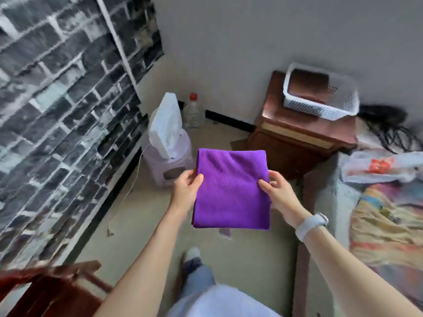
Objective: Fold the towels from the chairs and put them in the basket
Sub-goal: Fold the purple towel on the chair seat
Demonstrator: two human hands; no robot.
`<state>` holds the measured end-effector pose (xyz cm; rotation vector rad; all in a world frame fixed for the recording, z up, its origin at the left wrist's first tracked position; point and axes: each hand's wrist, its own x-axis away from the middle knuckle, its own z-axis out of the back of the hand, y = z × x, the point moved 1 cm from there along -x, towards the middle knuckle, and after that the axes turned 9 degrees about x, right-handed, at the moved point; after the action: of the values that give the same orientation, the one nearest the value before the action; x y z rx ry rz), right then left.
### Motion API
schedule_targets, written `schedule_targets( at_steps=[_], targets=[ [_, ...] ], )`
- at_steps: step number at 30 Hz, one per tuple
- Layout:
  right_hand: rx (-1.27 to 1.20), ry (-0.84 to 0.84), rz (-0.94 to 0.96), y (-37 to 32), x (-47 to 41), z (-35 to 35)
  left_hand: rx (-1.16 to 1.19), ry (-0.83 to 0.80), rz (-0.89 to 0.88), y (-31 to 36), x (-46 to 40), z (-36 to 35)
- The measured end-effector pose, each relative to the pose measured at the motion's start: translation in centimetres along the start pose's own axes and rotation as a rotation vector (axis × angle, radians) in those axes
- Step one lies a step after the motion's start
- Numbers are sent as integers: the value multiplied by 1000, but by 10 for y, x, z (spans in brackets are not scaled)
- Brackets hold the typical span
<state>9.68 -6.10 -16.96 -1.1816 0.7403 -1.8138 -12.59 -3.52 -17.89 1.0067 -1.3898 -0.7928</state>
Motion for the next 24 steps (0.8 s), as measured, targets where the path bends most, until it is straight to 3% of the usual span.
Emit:
schedule_targets(
  at_steps=[5, 11, 15, 24],
  targets=[
    [-107, 107, -48, -14, -68, 73, -100, -177, -27, 40, -92, -94],
    [-211, 250, -160, -40, -177, 140, -157, -282, -28, 83, -205, -204],
    [-236, 321, -244, -51, -243, 182, -259, -329, 19, 107, -267, -275],
    [-172, 416, -223, -53, -381, 275, -387, -314, 51, 115, -377, -413]
  ],
)
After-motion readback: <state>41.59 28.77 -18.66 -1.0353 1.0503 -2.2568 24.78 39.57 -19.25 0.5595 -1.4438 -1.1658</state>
